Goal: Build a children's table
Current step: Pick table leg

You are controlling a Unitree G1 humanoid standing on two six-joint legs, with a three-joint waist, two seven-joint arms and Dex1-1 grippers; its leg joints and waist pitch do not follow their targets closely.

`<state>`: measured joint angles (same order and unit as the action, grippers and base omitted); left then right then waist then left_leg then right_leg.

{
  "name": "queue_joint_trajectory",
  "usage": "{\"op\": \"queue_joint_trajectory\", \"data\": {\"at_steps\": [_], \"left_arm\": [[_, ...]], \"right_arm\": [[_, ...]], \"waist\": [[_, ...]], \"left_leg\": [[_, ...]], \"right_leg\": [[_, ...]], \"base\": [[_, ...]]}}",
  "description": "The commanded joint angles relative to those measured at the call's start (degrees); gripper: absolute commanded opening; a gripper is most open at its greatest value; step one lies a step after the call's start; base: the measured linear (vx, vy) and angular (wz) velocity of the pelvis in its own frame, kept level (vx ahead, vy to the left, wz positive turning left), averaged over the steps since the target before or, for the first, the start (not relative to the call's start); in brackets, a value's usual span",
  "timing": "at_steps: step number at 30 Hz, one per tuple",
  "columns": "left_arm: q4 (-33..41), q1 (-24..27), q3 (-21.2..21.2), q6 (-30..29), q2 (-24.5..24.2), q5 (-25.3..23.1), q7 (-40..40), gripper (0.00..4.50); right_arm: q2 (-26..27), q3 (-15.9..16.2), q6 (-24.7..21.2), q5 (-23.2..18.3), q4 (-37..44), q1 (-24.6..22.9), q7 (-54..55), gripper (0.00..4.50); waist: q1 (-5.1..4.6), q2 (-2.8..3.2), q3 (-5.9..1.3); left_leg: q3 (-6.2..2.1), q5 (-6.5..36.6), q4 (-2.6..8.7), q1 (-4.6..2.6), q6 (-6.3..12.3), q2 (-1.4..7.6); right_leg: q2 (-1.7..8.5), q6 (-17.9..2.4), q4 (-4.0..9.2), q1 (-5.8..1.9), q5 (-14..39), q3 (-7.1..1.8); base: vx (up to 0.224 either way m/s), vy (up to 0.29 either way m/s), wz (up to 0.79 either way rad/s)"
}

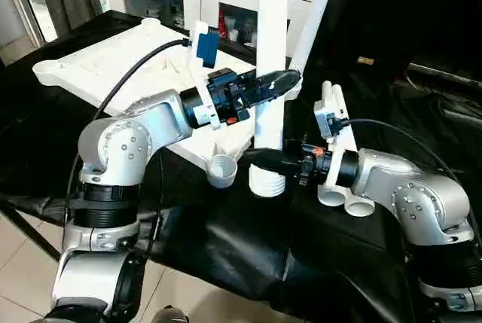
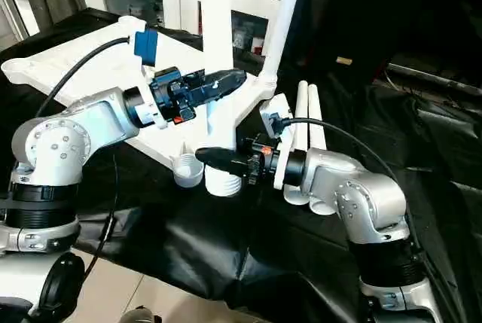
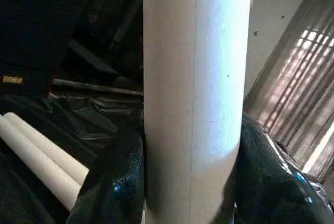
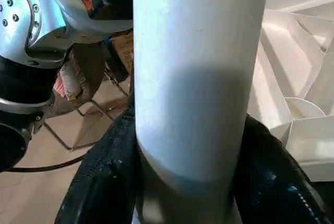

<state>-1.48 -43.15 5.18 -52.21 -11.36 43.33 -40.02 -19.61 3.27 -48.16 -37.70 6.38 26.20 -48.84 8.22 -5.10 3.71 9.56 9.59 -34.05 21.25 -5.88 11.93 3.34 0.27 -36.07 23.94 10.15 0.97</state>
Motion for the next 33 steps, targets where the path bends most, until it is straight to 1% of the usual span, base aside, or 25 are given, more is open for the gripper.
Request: {"op": "queue_joint_trajectory", "data": {"at_steps": [1, 2, 3, 4, 8, 9, 11, 12, 17, 19, 25, 33], "left_arm": [[-0.69, -0.89, -0.89, 0.84, -0.71, -0.69, -0.57, 1.87], [-0.69, -0.87, -1.24, 0.92, -0.99, -0.93, -0.86, 1.86], [-0.68, -0.87, -1.43, 0.91, -1.14, -1.07, -0.99, 1.86], [-0.41, -0.64, -2.70, 1.22, -1.93, -2.02, -1.90, 1.86], [-0.13, -0.51, -3.77, 0.97, -2.59, -2.53, -2.67, 1.86], [-0.10, -0.52, -3.93, 0.97, -2.72, -2.62, -2.82, 1.86], [-0.10, -0.57, -4.22, 1.01, -2.99, -2.85, -3.05, 1.86], [-0.20, -0.63, -4.46, 1.15, -3.07, -3.02, -3.15, 1.86], [-0.26, -0.74, -5.06, 1.30, -3.64, -2.98, -4.41, 1.86], [0.12, -0.54, -5.42, 1.30, -3.87, -3.00, -5.01, 1.86], [1.64, 0.11, -6.12, 0.76, -3.81, -2.41, -5.77, 1.86], [1.31, -0.45, -5.98, 0.78, -3.10, -2.00, -5.82, 1.86]], "right_arm": [[-0.84, 0.89, 0.81, 0.35, 1.02, 0.20, -1.21, 1.93], [-0.84, 0.96, 0.47, 0.22, 1.00, 0.35, -1.17, 2.49], [-0.89, 0.95, -0.12, -0.20, 1.04, 0.42, -1.35, 2.63], [-1.59, 1.51, -0.88, -0.22, 1.43, 0.59, -1.72, 2.65], [-2.98, 2.67, -1.21, 0.64, 1.53, 0.90, -2.40, 3.03], [-3.20, 2.81, -1.39, 0.62, 1.49, 0.98, -2.65, 3.05], [-3.68, 3.11, -1.84, 0.46, 1.40, 1.19, -3.27, 3.05], [-4.13, 3.31, -2.08, 0.31, 1.27, 1.33, -3.86, 3.05], [-5.11, 4.01, -2.71, -0.04, 0.61, 2.30, -4.60, 3.05], [-5.18, 4.25, -2.78, 0.07, 0.04, 2.80, -4.85, 3.05], [-4.61, 4.73, -2.84, 0.61, -1.25, 3.52, -4.66, 3.05], [-3.59, 5.04, -2.43, 1.04, -2.33, 4.02, -4.11, 3.05]], "waist": [[0.06, 0.47, -4.30], [0.04, 0.47, -4.32], [0.00, 0.45, -4.32], [0.02, 0.47, -4.33], [0.02, 0.45, -4.29], [0.06, 0.35, -4.32], [0.03, 0.37, -4.27], [0.06, 0.28, -4.30], [0.02, 0.29, -4.32], [0.00, 0.09, -4.31], [0.03, 0.13, -4.32], [0.05, 0.15, -4.34]], "left_leg": [[0.35, 8.67, 3.58, -0.51, -2.07, 0.23], [0.34, 8.67, 3.59, -0.48, -2.08, 0.22], [0.32, 8.67, 3.63, -0.51, -2.10, 0.25], [0.31, 8.59, 3.62, -0.55, -2.06, 0.27], [0.34, 8.66, 3.60, -0.54, -2.18, 0.29], [0.34, 8.49, 3.58, -0.49, -2.12, 0.27], [0.32, 8.54, 3.61, -0.47, -2.07, 0.26], [0.35, 8.55, 3.55, -0.46, -2.03, 0.27], [0.40, 8.28, 3.50, -0.52, -2.01, 0.29], [0.43, 7.93, 3.48, -0.47, -1.82, 0.26], [0.40, 7.91, 3.47, -0.46, -1.98, 0.33], [0.41, 8.12, 3.46, -0.43, -2.15, 0.28]], "right_leg": [[2.99, -8.07, 3.98, -3.34, 10.05, -1.24], [2.99, -8.00, 3.97, -3.35, 10.16, -1.24], [2.96, -7.95, 3.90, -3.35, 10.16, -1.21], [2.94, -7.93, 3.87, -3.34, 9.93, -1.22], [2.98, -7.83, 3.90, -3.33, 10.10, -1.25], [2.99, -7.87, 3.84, -3.43, 10.00, -1.26], [2.96, -7.76, 3.89, -3.41, 10.19, -1.24], [3.01, -7.72, 3.90, -3.41, 10.37, -1.28], [2.99, -8.19, 3.85, -3.35, 10.01, -1.26], [2.98, -8.22, 3.81, -3.35, 9.87, -1.26], [3.06, -8.44, 3.71, -3.32, 10.08, -1.24], [3.08, -8.57, 3.74, -3.36, 10.02, -1.23]], "base": [[0.000, 0.000, 0.00], [0.000, 0.000, 0.00], [0.000, 0.000, 0.00], [0.000, 0.000, 0.00], [0.000, 0.000, 0.00], [0.000, 0.000, 0.00], [0.000, 0.000, 0.00], [0.000, 0.000, 0.00], [0.000, 0.000, 0.00], [0.000, 0.000, 0.00], [0.000, 0.000, 0.00], [0.000, 0.000, 0.00]]}}
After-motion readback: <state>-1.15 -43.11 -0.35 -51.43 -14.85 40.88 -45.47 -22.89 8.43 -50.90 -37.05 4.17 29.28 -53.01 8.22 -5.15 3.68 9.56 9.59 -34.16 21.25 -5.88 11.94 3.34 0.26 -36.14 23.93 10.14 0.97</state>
